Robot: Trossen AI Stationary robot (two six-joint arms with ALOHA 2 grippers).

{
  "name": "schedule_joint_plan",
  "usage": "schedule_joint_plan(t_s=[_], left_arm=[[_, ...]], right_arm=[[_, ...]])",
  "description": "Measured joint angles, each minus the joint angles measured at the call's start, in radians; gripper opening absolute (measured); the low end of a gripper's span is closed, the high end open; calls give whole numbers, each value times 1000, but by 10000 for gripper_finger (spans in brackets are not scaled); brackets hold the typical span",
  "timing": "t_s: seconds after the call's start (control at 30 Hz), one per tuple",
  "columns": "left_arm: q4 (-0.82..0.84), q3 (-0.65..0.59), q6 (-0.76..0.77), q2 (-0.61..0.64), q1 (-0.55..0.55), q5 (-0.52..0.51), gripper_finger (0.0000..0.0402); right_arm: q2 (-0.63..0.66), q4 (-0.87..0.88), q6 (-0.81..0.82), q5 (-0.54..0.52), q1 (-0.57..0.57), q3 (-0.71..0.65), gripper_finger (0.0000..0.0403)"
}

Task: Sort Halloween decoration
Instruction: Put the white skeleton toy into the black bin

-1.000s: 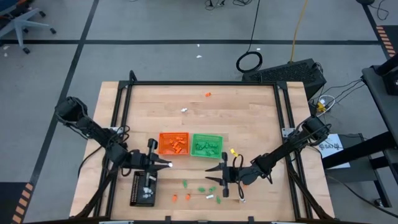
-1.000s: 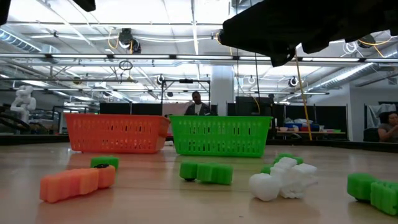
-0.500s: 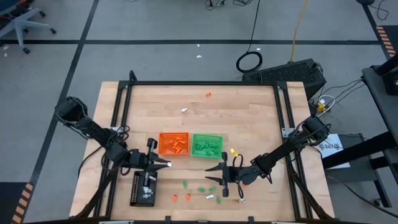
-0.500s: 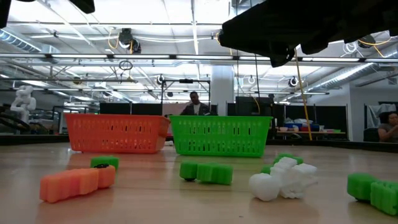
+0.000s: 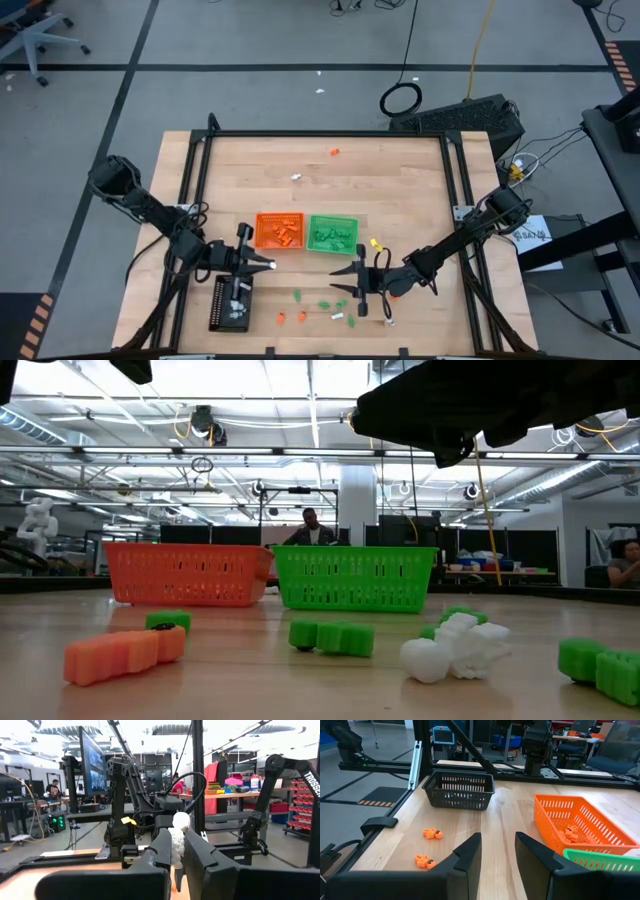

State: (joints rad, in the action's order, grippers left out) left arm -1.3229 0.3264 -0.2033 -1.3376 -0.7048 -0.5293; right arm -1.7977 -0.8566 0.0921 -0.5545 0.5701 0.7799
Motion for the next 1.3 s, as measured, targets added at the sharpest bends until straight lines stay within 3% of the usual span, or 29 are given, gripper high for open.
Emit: schedule_joint_plan(t_s=[0.13, 0.4, 0.53, 0.83, 1.13, 1.3], left_arm=[[40, 3, 8, 0, -27, -16, 20], [337, 82, 131, 7, -120, -131, 20], [584, 153, 271, 47, -163, -137, 20], [1317, 341, 700, 102, -246, -137, 20], [1628, 365, 1108, 97, -300, -1, 20], [1703, 365, 1220, 76, -311, 86, 20]], right_arm=[[0, 0, 0, 0, 0, 0, 102], [0, 0, 1, 0, 0, 0, 102], [0, 1, 1, 0, 0, 0, 102], [0, 1, 17, 0, 0, 0, 102], [0, 1, 23, 0, 0, 0, 102], [0, 1, 20, 0, 0, 0, 102]])
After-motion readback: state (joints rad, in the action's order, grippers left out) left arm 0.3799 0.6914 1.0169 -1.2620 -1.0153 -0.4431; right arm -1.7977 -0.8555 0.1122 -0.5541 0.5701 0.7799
